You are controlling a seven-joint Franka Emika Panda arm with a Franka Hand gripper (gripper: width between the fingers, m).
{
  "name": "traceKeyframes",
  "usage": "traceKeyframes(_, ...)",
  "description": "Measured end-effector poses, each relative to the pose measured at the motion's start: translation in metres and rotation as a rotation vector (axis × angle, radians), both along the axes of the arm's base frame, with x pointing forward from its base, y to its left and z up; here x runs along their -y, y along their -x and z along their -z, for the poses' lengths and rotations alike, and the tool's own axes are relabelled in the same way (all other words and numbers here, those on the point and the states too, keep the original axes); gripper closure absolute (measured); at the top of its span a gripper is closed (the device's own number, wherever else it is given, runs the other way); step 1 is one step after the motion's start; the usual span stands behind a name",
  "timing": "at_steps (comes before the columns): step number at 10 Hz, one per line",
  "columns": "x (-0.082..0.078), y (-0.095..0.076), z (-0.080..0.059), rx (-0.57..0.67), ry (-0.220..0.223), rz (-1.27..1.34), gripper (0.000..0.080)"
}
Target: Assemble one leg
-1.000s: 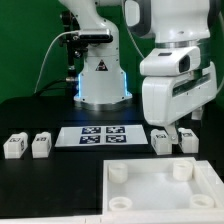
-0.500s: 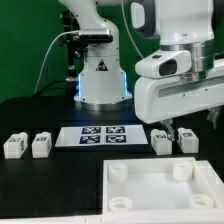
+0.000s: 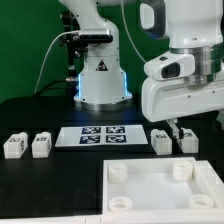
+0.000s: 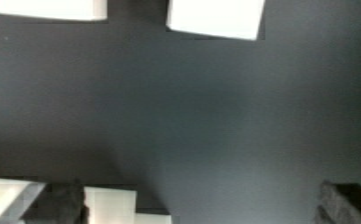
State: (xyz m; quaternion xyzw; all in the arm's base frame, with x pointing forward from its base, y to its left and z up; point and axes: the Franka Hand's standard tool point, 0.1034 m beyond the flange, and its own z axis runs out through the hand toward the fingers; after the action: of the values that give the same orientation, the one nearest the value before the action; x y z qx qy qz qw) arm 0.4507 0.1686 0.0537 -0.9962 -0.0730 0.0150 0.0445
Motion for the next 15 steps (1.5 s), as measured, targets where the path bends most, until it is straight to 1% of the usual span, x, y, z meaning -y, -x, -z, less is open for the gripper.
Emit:
traceKeyframes(1, -0.002, 0.012, -0.001, -0.154, 0.034, 0.017, 0.015)
traceKeyframes(2, -0.006, 0.012, -0.004, -0.262, 0.049, 0.021, 0.015)
traceKeyframes(3, -0.008, 0.015, -0.004, -0.345, 0.06, 0.029, 0.015)
traceKeyframes(4, -0.008, 0.024, -0.004, -0.476, 0.088, 0.026, 0.015)
traceKeyframes(5, -0.01, 0.023, 0.002, -0.564, 0.099, 0.019, 0.015)
traceKeyframes(6, -0.009, 0.024, 0.006, -0.62, 0.105, 0.01, 0.015)
traceKeyframes(7, -0.007, 0.029, 0.004, -0.733, 0.125, -0.001, 0.015)
traceKeyframes(8, -0.008, 0.025, 0.007, -0.77, 0.125, -0.004, 0.015)
traceKeyframes(9, -0.01, 0.023, 0.009, -0.753, 0.122, -0.001, 0.015)
traceKeyframes(10, -0.013, 0.031, 0.012, -0.775, 0.149, 0.078, 0.015)
traceKeyframes(12, -0.014, 0.047, 0.026, -0.816, 0.159, 0.081, 0.015)
traceKeyframes(15, -0.011, 0.057, 0.035, -0.828, 0.163, 0.083, 0.015)
